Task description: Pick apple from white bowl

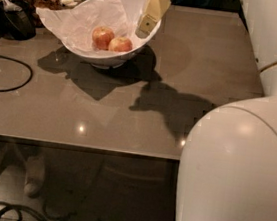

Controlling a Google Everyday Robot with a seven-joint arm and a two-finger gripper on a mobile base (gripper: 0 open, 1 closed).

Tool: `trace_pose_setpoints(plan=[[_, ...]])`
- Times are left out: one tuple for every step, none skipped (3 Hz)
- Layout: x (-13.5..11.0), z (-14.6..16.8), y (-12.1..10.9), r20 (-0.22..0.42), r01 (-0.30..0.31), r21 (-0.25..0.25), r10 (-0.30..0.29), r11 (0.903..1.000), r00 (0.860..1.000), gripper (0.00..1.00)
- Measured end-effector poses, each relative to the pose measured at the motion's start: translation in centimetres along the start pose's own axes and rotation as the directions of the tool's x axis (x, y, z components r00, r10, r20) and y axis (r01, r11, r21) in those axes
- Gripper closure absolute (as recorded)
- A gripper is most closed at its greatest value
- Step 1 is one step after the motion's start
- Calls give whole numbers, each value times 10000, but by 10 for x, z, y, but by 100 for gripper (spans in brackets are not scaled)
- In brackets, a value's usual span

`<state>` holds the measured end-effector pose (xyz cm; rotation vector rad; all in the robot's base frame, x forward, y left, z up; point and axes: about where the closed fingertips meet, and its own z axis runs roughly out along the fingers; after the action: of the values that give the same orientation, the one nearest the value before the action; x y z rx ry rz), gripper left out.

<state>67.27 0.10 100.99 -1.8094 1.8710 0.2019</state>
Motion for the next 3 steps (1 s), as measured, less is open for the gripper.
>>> trace_pose_setpoints(plan=[[-5, 12, -12, 194, -134, -114, 136, 9998, 9997, 0], [-7, 24, -21, 283, -285, -211, 291, 9994, 9992, 0], [-8, 33, -28, 292, -419, -233, 426, 9989, 9987, 0]])
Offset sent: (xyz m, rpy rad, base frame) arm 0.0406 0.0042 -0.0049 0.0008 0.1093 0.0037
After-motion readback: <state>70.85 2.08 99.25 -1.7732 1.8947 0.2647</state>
